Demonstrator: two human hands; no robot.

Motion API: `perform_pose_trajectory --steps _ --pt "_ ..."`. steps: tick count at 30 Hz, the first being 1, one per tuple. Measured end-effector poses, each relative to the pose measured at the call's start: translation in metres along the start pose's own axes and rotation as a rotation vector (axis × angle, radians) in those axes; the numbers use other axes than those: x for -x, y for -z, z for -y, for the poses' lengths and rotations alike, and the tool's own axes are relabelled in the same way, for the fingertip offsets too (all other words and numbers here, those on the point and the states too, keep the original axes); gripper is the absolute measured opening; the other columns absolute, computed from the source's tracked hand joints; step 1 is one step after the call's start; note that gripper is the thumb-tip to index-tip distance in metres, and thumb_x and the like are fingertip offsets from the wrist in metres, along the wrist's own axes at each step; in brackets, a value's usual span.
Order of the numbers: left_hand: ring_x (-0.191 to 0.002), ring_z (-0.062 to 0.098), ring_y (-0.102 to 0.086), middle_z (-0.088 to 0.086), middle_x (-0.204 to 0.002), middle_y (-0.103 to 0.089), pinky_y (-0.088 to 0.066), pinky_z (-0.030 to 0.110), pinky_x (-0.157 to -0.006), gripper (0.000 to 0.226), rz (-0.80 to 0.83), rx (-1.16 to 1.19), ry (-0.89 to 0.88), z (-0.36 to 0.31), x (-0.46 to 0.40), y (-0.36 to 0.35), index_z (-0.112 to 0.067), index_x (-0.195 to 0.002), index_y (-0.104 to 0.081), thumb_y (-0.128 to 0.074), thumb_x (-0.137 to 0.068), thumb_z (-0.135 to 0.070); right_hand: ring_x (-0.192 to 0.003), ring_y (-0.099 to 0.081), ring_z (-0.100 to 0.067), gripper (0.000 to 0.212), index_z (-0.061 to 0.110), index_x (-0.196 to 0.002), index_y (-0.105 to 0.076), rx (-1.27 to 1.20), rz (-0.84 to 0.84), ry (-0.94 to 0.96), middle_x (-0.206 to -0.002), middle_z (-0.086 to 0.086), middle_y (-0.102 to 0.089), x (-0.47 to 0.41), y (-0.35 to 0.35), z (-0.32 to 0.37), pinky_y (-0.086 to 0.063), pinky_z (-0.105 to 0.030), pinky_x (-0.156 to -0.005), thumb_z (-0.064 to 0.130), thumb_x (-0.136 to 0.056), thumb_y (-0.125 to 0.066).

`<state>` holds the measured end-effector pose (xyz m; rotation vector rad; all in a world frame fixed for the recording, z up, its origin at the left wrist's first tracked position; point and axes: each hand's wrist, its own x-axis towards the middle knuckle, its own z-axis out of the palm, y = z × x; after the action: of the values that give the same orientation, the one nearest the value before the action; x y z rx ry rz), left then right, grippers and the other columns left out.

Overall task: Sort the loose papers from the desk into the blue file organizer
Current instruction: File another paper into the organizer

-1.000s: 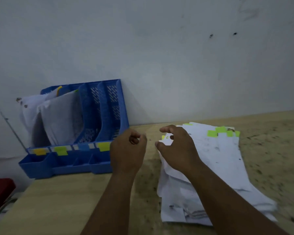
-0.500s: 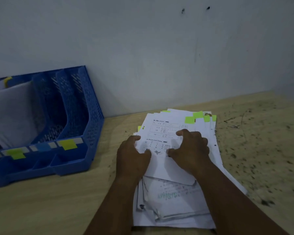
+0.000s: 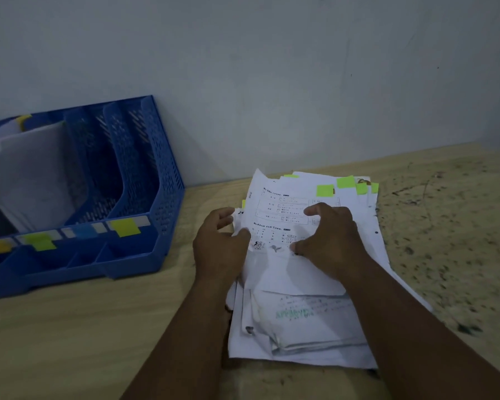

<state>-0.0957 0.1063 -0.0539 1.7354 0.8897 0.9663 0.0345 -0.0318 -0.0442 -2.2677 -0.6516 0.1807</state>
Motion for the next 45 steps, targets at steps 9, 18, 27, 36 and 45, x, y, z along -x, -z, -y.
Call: perform_pose_trajectory --steps 9,18,27,36,45 --pt "-0.089 0.019 -0.076 -0.002 -0.095 -0.079 -0.061 0.042 -0.086 0.029 0.156 0.202 0.229 -0.005 -0.004 0.008 -0.022 -0.106 -0.075 -0.065 -0.09 0.0 -0.129 -0.035 -0.03 0.077 0.035 -0.127 -0.054 0.005 0.035 -0.044 -0.133 -0.005 -0.043 0.002 0.003 0.003 -0.04 -0.034 -0.096 0.035 -0.061 -0.094" --pt "-0.104 0.035 -0.071 0.008 -0.106 -0.077 -0.058 0.05 -0.091 0.029 0.21 0.426 0.318 -0.003 -0.014 0.018 -0.013 -0.116 -0.068 -0.057 -0.096 0.005 -0.132 -0.041 -0.036 0.1 0.028 -0.147 -0.029 -0.057 -0.084 -0.07 -0.141 -0.013 -0.041 0.001 0.001 0.005 -0.038 -0.045 -0.109 0.052 -0.068 -0.086" --pt "-0.101 0.036 -0.07 0.014 -0.114 -0.074 -0.054 0.054 -0.091 0.032 0.26 0.504 0.376 -0.006 -0.014 0.026 -0.01 -0.115 -0.068 -0.059 -0.089 0.006 -0.101 -0.06 -0.013 0.056 0.033 -0.137 -0.047 -0.386 -0.15 0.128 -0.114 0.01 -0.061 0.001 0.0 0.006 -0.043 -0.019 -0.078 0.018 -0.089 -0.072" --pt "-0.089 0.017 -0.076 -0.002 -0.101 -0.079 -0.06 0.032 -0.071 0.022 0.329 0.363 0.301 -0.014 -0.013 0.038 -0.017 -0.115 -0.071 -0.069 -0.094 -0.012 -0.103 -0.057 0.002 0.044 0.035 -0.127 -0.058 -0.437 -0.216 0.277 -0.113 0.032 -0.058 0.007 -0.006 0.013 -0.039 -0.002 -0.083 0.014 -0.091 -0.071" --pt "-0.093 0.023 -0.075 0.0 -0.1 -0.079 -0.062 0.045 -0.081 0.02 0.162 0.377 0.227 -0.029 -0.022 0.057 -0.017 -0.11 -0.074 -0.076 -0.09 -0.018 -0.106 -0.052 0.0 0.05 0.035 -0.131 -0.056 -0.398 -0.173 0.292 -0.123 0.02 -0.058 0.003 -0.011 0.044 -0.035 -0.002 -0.078 0.011 -0.09 -0.069"
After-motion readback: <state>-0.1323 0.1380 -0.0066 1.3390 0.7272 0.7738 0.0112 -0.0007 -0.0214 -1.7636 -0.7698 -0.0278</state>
